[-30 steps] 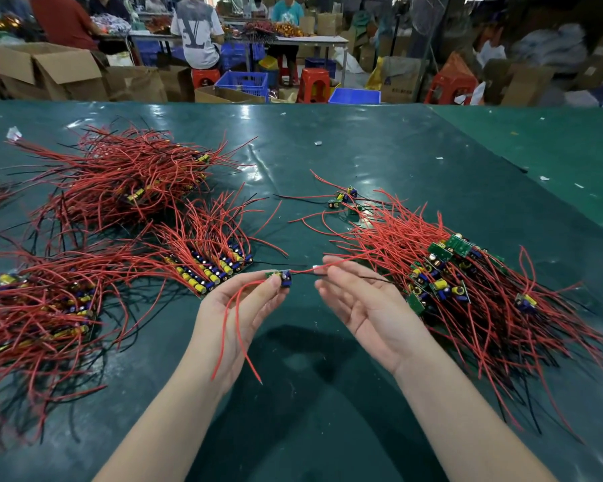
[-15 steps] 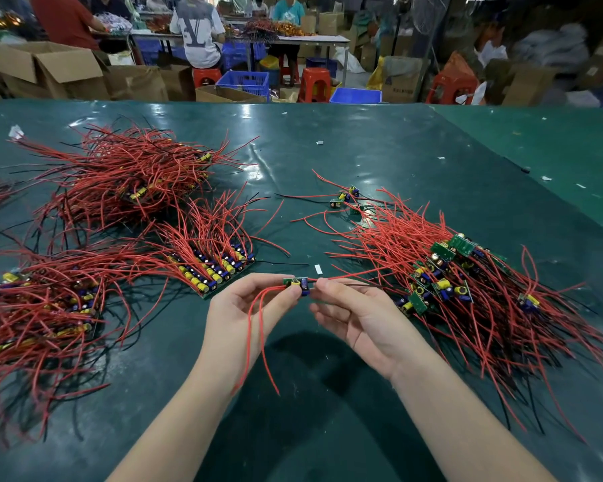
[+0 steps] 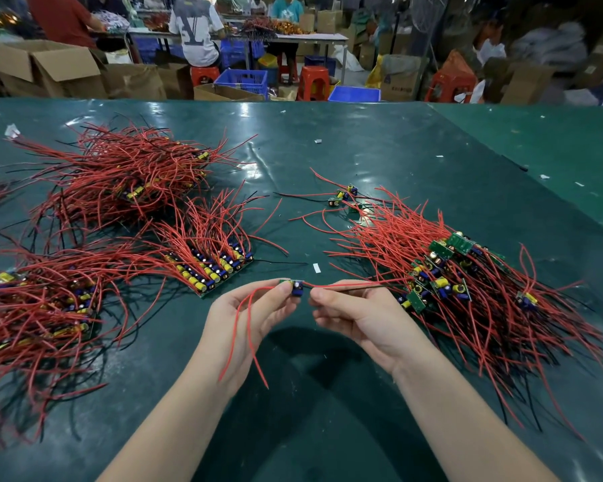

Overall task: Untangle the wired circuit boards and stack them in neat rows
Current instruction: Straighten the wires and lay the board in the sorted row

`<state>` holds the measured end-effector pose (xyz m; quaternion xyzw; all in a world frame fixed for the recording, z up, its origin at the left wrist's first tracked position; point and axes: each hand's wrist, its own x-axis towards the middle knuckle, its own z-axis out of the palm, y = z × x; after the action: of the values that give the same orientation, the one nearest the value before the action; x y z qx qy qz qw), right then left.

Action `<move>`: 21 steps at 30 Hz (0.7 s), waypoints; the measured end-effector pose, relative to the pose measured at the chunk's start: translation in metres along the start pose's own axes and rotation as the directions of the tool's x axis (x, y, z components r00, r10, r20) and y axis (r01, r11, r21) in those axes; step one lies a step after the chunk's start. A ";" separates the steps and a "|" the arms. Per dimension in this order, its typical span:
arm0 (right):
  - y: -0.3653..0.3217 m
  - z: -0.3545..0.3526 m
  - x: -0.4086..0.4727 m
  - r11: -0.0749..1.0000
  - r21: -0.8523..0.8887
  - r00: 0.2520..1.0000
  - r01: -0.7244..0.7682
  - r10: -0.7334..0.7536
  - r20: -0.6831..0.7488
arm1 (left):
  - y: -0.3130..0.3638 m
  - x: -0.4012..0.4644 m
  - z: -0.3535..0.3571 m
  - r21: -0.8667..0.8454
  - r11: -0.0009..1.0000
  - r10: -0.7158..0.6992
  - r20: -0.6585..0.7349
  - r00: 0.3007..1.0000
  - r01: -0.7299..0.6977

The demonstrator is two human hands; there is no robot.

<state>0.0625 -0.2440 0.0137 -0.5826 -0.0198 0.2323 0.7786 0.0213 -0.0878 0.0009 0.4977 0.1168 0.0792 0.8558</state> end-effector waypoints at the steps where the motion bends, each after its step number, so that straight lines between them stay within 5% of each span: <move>1: 0.000 0.000 0.000 1.000 -0.018 1.000 0.017 -0.017 -0.007 | 0.000 0.001 0.001 -0.020 0.999 -0.033 -0.013 0.999 0.033; 8: 0.002 -0.003 0.001 0.983 -0.155 0.993 0.097 -0.106 -0.052 | -0.001 0.003 0.001 -0.031 0.996 -0.080 -0.045 0.996 0.079; 15: 0.001 -0.003 0.002 0.998 0.021 0.998 0.051 -0.050 -0.043 | -0.002 0.005 -0.004 0.006 1.000 -0.016 0.007 1.000 0.016; 21: 0.001 -0.003 0.003 0.998 -0.014 0.994 0.069 -0.070 -0.079 | -0.001 0.001 -0.002 0.136 0.990 0.014 0.025 1.000 -0.017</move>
<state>0.0656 -0.2449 0.0108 -0.5947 -0.0103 0.1818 0.7831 0.0220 -0.0868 -0.0010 0.5570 0.1079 0.0719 0.8204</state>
